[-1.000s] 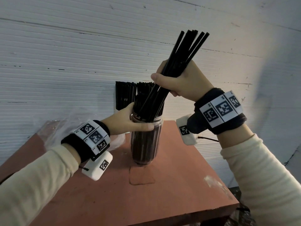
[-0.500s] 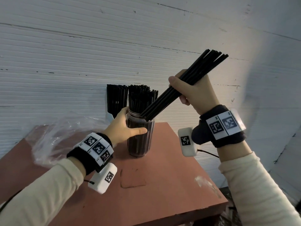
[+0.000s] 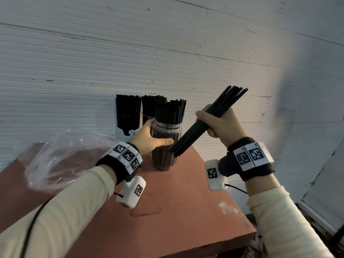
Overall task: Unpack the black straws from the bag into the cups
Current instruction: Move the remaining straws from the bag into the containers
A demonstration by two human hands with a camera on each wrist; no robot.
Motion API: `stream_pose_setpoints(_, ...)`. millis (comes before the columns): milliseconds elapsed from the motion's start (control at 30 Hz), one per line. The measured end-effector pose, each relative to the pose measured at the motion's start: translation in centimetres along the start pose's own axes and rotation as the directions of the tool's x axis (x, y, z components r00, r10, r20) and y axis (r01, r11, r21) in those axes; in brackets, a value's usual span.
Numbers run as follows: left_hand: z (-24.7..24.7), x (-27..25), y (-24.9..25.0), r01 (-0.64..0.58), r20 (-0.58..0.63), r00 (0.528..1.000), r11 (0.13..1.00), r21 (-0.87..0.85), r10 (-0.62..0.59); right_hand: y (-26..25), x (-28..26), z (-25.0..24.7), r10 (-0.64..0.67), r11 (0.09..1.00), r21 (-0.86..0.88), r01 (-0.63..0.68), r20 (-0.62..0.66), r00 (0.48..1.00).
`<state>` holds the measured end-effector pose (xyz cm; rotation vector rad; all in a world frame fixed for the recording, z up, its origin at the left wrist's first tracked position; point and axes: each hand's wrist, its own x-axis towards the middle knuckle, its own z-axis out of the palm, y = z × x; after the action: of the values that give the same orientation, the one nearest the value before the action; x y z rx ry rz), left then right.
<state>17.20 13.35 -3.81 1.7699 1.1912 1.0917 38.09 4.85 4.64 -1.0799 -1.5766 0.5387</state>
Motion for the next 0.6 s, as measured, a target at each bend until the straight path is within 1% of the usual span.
stream_pose_setpoints(100, 1.2, 1.3, 0.0, 0.002, -0.026, 1.000, 0.999, -0.033, -0.002, 2.1, 0.2, -0.4, 0.059, 0.998, -0.030, -0.058, 0.013, 0.998)
stream_pose_setpoints(167, 1.9, 2.2, 0.1, -0.009, -0.044, 0.999, 0.999, -0.041, 0.008, 3.6, 0.5, -0.3, 0.099, 0.993, -0.066, -0.095, 0.053, 0.994)
stream_pose_setpoints(267, 2.8, 3.3, 0.0, -0.011, -0.034, 0.999, 0.998, -0.059, 0.009, 5.4, 0.8, 0.3, 0.142, 0.986, -0.106, -0.130, 0.113, 0.983)
stream_pose_setpoints(367, 3.4, 4.2, -0.4, -0.036, -0.051, 0.998, 0.999, -0.030, 0.034, 6.4, 1.2, 0.7, 0.158, 0.984, -0.110, -0.142, 0.146, 0.977)
stream_pose_setpoints(467, 3.6, 4.4, -0.6, -0.036, -0.093, 0.995, 0.999, 0.014, 0.037, 7.3, 1.9, 1.0, 0.170, 0.982, -0.112, -0.151, 0.176, 0.970)
stream_pose_setpoints(600, 3.7, 4.1, -0.4, -0.087, -0.144, 0.986, 0.996, 0.009, 0.088, 7.6, 2.5, 1.3, 0.168, 0.981, -0.126, -0.146, 0.195, 0.966)
